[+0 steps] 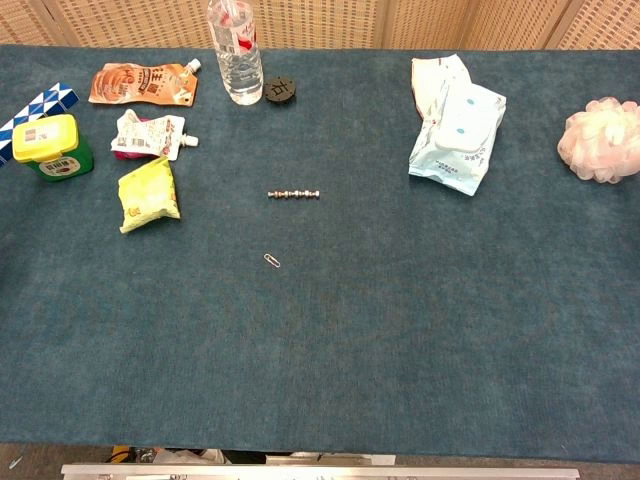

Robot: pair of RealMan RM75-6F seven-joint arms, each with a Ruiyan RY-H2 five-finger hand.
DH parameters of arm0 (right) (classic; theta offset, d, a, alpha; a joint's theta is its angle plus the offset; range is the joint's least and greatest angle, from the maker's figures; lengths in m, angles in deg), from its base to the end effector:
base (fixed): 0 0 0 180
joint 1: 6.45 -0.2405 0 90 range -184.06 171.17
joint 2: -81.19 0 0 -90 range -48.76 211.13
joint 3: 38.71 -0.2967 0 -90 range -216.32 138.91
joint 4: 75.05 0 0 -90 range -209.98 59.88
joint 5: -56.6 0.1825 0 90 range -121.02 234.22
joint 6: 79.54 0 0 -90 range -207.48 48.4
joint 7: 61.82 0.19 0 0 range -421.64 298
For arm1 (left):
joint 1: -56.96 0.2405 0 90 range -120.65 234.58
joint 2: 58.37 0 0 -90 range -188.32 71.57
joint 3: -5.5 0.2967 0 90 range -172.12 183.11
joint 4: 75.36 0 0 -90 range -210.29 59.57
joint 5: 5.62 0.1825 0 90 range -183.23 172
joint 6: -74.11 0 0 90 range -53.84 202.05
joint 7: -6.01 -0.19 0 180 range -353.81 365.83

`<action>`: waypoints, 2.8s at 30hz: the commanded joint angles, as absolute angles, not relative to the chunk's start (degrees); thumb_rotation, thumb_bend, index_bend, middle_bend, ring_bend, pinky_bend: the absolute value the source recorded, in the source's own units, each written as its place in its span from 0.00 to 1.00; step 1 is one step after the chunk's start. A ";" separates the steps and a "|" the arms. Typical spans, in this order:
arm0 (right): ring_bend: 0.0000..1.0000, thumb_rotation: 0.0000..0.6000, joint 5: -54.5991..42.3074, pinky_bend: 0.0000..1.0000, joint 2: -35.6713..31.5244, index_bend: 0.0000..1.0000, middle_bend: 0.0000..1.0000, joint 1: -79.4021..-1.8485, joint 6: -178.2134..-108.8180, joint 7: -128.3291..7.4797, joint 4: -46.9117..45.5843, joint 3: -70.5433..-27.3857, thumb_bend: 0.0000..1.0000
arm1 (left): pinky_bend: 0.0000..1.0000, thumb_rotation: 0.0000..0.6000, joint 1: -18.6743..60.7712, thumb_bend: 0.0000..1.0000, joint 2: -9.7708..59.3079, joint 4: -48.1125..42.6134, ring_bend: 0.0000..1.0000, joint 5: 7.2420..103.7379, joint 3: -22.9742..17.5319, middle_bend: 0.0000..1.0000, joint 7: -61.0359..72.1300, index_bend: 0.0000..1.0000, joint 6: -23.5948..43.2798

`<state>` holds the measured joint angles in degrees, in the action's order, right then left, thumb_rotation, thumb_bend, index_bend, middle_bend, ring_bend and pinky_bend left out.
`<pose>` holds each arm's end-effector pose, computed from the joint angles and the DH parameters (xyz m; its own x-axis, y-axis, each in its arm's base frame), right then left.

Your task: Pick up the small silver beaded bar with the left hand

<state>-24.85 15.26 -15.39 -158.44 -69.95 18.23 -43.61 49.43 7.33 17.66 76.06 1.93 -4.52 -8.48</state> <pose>-0.3319 -0.2572 0.1816 0.4689 -0.0531 0.8817 -0.8831 -0.0105 0.4690 -0.3368 0.2453 0.1905 0.5158 0.0231 0.8564 0.8564 0.0147 -0.5162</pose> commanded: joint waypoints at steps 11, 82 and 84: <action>0.25 1.00 -26.02 0.29 16.29 0.16 0.33 -16.37 -159.28 -69.09 19.05 -44.87 0.17 | 0.16 1.00 47.09 0.11 5.67 18.03 0.14 78.54 0.69 0.12 -1.98 0.10 -7.60; 0.29 1.00 -24.29 0.32 17.84 0.16 0.32 -16.44 -160.17 -67.30 19.92 -45.75 0.19 | 1.00 0.96 1.32 0.20 42.53 -0.84 0.95 32.54 -7.20 0.91 -35.64 0.49 25.25; 0.29 1.00 -24.23 0.32 17.93 0.16 0.33 -16.32 -160.21 -67.21 19.93 -45.69 0.19 | 1.00 0.97 0.86 0.20 43.19 -1.20 0.95 32.23 -7.13 0.91 -35.70 0.49 24.88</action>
